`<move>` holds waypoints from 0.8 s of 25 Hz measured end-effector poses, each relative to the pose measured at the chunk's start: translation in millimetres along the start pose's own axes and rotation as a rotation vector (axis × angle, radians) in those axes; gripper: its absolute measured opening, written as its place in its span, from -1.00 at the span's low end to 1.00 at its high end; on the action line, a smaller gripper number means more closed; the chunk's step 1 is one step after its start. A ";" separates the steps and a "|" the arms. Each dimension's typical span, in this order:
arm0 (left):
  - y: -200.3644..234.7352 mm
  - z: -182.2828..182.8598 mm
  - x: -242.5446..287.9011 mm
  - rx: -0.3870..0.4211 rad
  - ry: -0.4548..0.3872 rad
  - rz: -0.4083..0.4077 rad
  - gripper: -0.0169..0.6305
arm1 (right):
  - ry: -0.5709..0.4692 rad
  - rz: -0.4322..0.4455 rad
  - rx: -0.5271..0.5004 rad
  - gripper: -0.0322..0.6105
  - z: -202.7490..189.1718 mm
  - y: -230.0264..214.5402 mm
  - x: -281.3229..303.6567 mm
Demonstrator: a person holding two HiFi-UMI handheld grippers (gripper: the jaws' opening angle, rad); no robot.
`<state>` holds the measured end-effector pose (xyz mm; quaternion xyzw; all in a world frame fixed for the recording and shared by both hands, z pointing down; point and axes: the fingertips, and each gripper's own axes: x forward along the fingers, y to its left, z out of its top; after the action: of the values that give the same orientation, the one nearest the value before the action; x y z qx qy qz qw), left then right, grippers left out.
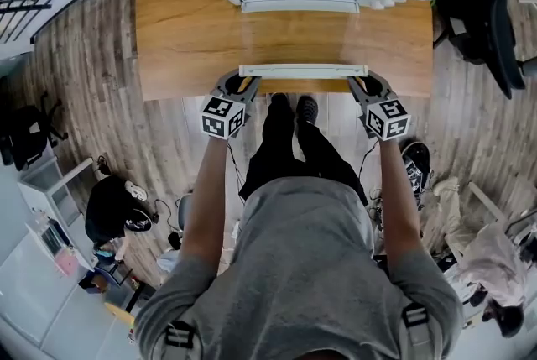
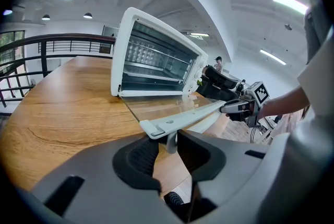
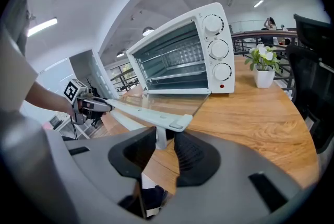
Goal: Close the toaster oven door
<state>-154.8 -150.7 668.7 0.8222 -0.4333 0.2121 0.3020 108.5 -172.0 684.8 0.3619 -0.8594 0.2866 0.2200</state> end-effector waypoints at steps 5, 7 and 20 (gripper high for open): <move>-1.9 8.8 -6.2 -0.008 -0.009 -0.010 -0.55 | -0.011 0.009 0.007 -0.53 9.4 2.9 -5.6; -2.0 12.2 -7.3 -0.015 -0.015 -0.017 -0.55 | -0.017 0.010 0.009 -0.52 12.8 3.1 -6.6; -3.4 29.6 -14.4 -0.040 -0.038 -0.056 -0.55 | -0.044 -0.007 0.031 -0.52 30.1 4.3 -13.5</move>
<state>-157.1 -160.9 637.3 0.8318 -0.4199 0.1790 0.3157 108.8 -182.5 653.2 0.3742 -0.8582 0.2911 0.1965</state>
